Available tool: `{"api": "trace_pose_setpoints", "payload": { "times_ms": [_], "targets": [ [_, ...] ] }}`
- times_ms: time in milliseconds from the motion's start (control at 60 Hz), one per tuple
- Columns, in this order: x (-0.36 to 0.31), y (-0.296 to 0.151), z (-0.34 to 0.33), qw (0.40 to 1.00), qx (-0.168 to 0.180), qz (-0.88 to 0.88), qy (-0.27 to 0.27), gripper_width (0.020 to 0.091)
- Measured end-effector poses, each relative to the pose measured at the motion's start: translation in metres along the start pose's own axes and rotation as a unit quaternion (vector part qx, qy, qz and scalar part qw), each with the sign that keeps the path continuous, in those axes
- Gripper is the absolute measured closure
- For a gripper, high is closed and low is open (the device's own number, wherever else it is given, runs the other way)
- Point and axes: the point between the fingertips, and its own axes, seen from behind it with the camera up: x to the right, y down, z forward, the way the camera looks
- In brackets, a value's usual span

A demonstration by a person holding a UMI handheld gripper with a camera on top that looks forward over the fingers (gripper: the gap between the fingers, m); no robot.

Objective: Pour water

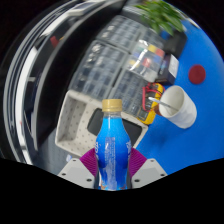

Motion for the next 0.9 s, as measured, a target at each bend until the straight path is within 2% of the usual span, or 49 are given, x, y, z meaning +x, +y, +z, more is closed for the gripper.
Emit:
{"api": "trace_pose_setpoints", "payload": {
  "times_ms": [133,333,567,767,900],
  "targets": [
    [0.011,-0.021,0.004,0.992,-0.016,0.125,-0.001,0.0737],
    [0.035,-0.023,0.011,0.963,-0.05,0.264,0.016,0.072],
    [0.044,-0.034,0.017,0.907,-0.033,0.419,0.024,0.0718],
    [0.029,-0.035,0.016,0.928,-0.052,0.367,0.02,0.072],
    [0.014,-0.054,0.007,0.98,-0.063,0.19,0.016,0.0719]
  ]
}}
